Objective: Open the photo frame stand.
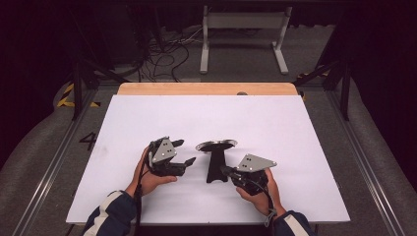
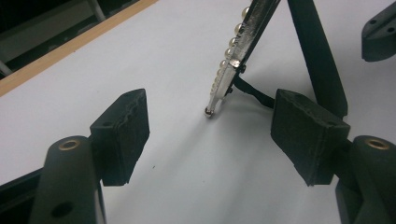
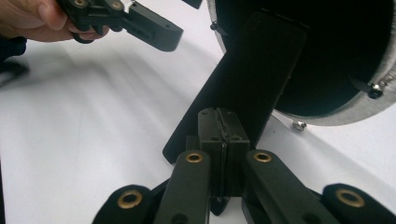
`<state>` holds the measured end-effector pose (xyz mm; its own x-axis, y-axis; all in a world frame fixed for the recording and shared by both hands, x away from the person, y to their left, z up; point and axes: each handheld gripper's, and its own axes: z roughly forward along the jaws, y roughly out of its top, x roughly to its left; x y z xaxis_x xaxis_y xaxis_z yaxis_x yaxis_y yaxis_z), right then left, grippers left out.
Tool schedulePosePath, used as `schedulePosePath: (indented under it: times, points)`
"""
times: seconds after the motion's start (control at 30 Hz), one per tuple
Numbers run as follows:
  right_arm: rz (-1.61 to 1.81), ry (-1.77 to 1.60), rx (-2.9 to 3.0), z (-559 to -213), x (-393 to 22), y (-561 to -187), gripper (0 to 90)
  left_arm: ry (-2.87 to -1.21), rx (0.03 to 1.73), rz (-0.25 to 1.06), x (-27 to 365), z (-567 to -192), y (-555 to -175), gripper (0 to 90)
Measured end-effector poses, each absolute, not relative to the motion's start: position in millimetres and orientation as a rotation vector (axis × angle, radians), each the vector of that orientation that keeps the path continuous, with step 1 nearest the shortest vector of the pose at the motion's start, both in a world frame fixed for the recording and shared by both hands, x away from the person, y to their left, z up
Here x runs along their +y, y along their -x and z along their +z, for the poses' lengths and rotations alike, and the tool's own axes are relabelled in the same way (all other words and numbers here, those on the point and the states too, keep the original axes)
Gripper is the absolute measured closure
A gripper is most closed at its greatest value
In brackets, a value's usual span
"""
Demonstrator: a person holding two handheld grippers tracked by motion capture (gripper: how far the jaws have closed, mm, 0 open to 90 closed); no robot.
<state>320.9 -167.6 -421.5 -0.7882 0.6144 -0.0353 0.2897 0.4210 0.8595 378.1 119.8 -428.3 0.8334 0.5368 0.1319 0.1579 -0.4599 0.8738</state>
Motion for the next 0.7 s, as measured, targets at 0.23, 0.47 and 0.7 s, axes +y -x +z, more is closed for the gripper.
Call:
schedulePosePath:
  times: [0.23,0.47,0.7]
  points:
    - [1.297,-0.744,2.359,-422.9,-156.0,-319.2,90.0,-2.033,0.486,0.501,114.6,-428.1,-378.8,31.1]
    - [1.271,-0.745,2.364,-427.0,-145.1,-318.7,90.0,-2.03,0.499,0.488,105.0,-431.1,-385.6,34.1]
    - [1.235,-0.722,2.376,-435.2,-125.2,-318.2,90.0,-2.058,0.494,0.425,95.2,-437.3,-395.5,44.6]
